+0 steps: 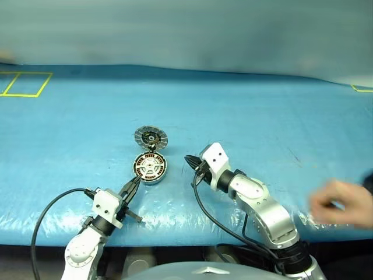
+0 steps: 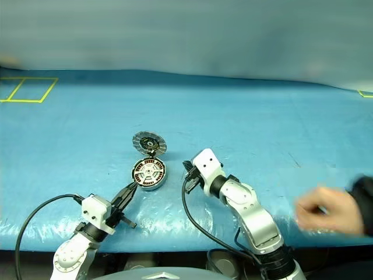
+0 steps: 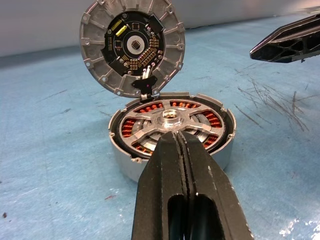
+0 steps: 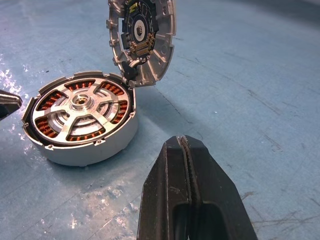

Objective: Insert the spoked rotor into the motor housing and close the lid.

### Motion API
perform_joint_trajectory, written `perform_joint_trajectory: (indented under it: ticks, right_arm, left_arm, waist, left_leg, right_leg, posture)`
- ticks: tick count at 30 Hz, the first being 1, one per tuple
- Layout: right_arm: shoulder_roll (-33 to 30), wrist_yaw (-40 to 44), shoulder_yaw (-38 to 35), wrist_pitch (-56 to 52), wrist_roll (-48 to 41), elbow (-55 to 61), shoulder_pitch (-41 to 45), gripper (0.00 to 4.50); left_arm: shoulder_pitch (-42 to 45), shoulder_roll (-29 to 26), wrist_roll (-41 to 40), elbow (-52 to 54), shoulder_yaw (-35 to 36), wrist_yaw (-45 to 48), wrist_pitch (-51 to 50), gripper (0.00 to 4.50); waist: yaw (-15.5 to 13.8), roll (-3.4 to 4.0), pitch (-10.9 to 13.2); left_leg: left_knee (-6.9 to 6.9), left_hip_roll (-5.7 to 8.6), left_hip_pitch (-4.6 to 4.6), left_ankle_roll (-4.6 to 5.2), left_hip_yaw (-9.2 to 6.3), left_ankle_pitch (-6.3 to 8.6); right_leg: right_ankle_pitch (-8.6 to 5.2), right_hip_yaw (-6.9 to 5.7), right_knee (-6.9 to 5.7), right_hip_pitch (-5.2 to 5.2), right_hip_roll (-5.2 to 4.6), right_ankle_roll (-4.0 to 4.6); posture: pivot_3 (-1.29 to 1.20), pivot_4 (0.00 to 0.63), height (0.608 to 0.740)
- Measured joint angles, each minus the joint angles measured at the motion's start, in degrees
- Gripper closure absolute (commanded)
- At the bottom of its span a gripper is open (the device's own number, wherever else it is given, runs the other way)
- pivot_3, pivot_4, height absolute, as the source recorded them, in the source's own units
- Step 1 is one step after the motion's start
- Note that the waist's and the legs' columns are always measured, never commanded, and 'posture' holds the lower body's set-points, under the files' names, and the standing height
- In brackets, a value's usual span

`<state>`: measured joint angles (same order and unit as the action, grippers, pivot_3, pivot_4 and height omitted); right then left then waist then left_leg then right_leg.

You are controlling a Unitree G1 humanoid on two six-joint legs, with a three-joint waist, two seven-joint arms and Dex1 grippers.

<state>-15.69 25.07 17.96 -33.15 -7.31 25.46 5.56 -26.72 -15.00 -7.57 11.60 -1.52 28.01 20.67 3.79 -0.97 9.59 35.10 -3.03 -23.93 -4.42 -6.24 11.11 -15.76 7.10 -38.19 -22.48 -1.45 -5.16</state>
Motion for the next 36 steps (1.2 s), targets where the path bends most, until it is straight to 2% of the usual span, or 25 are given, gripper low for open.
perform_joint_trajectory:
  ticks: [4,9,17,21,28,36]
  right_arm:
    - [1.08,-0.46,-0.69,0.01,0.16,-2.95,4.13,4.5]
    - [2.84,-3.05,-1.04,0.49,3.4,-12.42,14.68,4.5]
    - [7.43,0.1,-0.4,9.13,5.44,-36.55,29.7,4.5]
    - [10.44,6.57,-0.71,11.73,3.02,-44.44,34.8,4.5]
    - [15.12,20.92,-2.91,9.87,-4.13,-56.29,41.5,4.5]
    - [17.97,32.12,-3.9,5.5,-7.65,-63.88,43.36,4.5]
  left_arm:
    - [-0.56,0.94,0.42,0.04,-0.33,-1.35,0.31,4.47]
    - [-1.18,1.27,0.15,0.25,-1.45,-1.66,0.08,4.47]
    - [-1.61,1.46,-0.41,0.7,-2.42,-1.82,-0.17,4.47]
    - [-2.22,1.71,-1.72,0.77,-2.53,-1.88,-0.3,4.47]
    - [-4.51,2.19,-1.97,1.49,-2.54,-3.01,-0.23,4.47]
    - [-6.08,2.57,-1.8,4.57,-2.87,-4.33,-0.27,4.47]
  waist:
    - [0.18,0.03,0.02]
    - [0.14,0.03,0.02]
    - [0.48,0.14,0.09]
    - [0.78,0.21,0.13]
    - [0.99,0.29,0.17]
    - [1.12,0.44,0.26]
  left_leg:
    - [0.02,-0.01,0.01,0.0,0.01,0.0]
    - [0.0,0.0,0.03,0.01,0.01,-0.01]
    - [-0.08,-0.01,0.02,0.02,0.01,-0.01]
    - [-0.13,-0.01,0.02,0.02,0.0,-0.01]
    - [-0.13,-0.02,0.02,0.02,0.0,-0.01]
    - [-0.15,-0.02,0.0,0.01,0.0,-0.01]
  right_leg:
    - [0.01,0.01,-0.01,0.0,0.01,-0.01]
    - [0.02,0.0,-0.02,-0.01,0.01,0.0]
    - [0.06,-0.01,-0.02,-0.03,0.02,-0.02]
    - [0.14,-0.01,-0.03,-0.03,0.03,-0.17]
    - [0.13,-0.02,-0.06,-0.04,0.03,-0.16]
    - [0.11,-0.02,-0.07,-0.1,0.04,-0.13]
  posture:
    - [0.0,0.15,0.74]
    - [0.0,0.15,0.74]
    - [0.0,0.15,0.74]
    - [0.0,0.15,0.74]
    - [0.0,0.15,0.74]
    - [0.0,0.15,0.74]
